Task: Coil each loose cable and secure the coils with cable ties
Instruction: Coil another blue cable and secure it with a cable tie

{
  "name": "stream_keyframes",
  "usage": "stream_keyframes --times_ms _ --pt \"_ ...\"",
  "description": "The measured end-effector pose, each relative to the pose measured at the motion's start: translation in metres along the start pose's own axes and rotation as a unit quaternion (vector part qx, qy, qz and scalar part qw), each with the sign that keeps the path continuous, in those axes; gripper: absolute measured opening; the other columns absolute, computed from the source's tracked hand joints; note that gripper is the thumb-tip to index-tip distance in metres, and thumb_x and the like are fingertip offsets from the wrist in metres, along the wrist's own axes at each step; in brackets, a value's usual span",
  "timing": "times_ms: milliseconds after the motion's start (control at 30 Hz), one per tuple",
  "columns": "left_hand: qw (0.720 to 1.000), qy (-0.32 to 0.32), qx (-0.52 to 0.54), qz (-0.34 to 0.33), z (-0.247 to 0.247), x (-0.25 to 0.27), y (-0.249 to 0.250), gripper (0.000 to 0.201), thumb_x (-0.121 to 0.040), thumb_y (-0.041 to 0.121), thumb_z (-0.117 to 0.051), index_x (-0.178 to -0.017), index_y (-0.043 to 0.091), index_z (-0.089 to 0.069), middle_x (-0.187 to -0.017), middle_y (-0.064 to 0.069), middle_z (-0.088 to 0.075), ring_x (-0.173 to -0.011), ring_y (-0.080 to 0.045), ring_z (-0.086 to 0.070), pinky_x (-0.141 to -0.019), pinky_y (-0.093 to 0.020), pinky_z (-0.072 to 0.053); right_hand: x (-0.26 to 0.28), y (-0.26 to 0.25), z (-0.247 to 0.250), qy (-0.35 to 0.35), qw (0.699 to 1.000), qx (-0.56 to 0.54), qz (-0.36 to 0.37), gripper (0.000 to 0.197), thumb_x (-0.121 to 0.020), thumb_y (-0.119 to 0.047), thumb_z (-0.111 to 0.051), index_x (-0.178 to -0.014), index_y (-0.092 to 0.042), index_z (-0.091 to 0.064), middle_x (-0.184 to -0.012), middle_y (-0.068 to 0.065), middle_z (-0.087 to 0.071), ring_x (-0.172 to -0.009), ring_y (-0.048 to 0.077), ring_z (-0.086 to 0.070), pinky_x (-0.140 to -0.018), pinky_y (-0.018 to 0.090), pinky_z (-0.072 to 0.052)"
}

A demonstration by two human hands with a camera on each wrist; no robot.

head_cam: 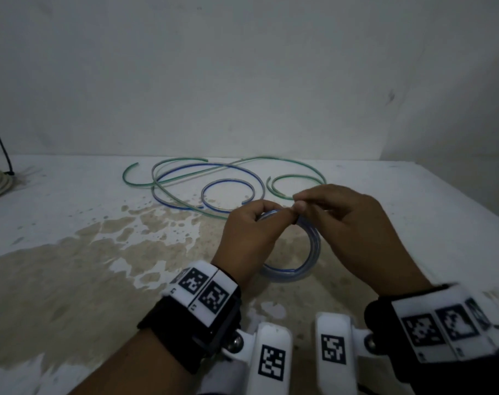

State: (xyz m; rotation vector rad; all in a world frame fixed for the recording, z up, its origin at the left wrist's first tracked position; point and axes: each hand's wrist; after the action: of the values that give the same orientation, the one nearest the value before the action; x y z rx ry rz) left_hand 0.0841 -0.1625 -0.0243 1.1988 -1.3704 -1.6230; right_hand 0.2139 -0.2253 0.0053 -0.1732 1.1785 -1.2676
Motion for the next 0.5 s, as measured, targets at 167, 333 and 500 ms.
stream_keyframes --times_ms 167,333,500 --pt "1.000 -0.007 -0.013 0.019 0.0008 0.0012 0.0020 0.031 -0.082 0.032 -0.069 -0.073 0.003 -0.062 -0.037 0.013 -0.034 -0.033 -0.002 -0.031 -0.043 -0.019 -0.025 -0.0001 0.0055 -0.0024 0.036 0.993 0.064 0.089 0.024 -0.086 -0.026 -0.061 -0.092 -0.008 -0.074 -0.084 -0.005 -0.065 -0.083 -0.001 -0.056 -0.078 0.003 -0.040" --pt "1.000 0.006 0.002 -0.006 -0.0011 0.0026 0.0028 0.043 -0.073 0.045 -0.071 -0.068 0.005 -0.055 -0.044 0.010 -0.030 -0.039 -0.008 -0.027 -0.046 -0.026 -0.025 0.0020 -0.0021 -0.0010 0.058 0.995 0.032 0.080 0.013 -0.085 -0.022 -0.062 -0.084 -0.015 -0.073 -0.079 -0.011 -0.065 -0.081 -0.002 -0.060 -0.076 0.004 -0.041" --pt "0.995 -0.042 0.074 0.054 -0.0026 0.0029 0.0056 0.016 -0.095 0.026 -0.056 -0.086 0.012 -0.058 -0.049 0.008 -0.035 -0.039 -0.010 -0.026 -0.041 -0.021 -0.025 -0.0009 0.0012 -0.0019 0.077 0.997 -0.009 -0.022 0.012 -0.088 -0.017 -0.064 -0.080 -0.027 -0.067 -0.083 -0.021 -0.064 -0.081 -0.006 -0.060 -0.074 0.009 -0.043"
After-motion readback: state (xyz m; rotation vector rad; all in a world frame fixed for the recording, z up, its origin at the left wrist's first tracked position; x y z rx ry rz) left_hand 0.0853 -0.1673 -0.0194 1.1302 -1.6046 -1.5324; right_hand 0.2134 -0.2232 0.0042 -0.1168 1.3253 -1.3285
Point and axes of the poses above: each hand's wrist, its own x-axis away from the middle knuckle, its own z-axis out of the back of the hand, y = z × x
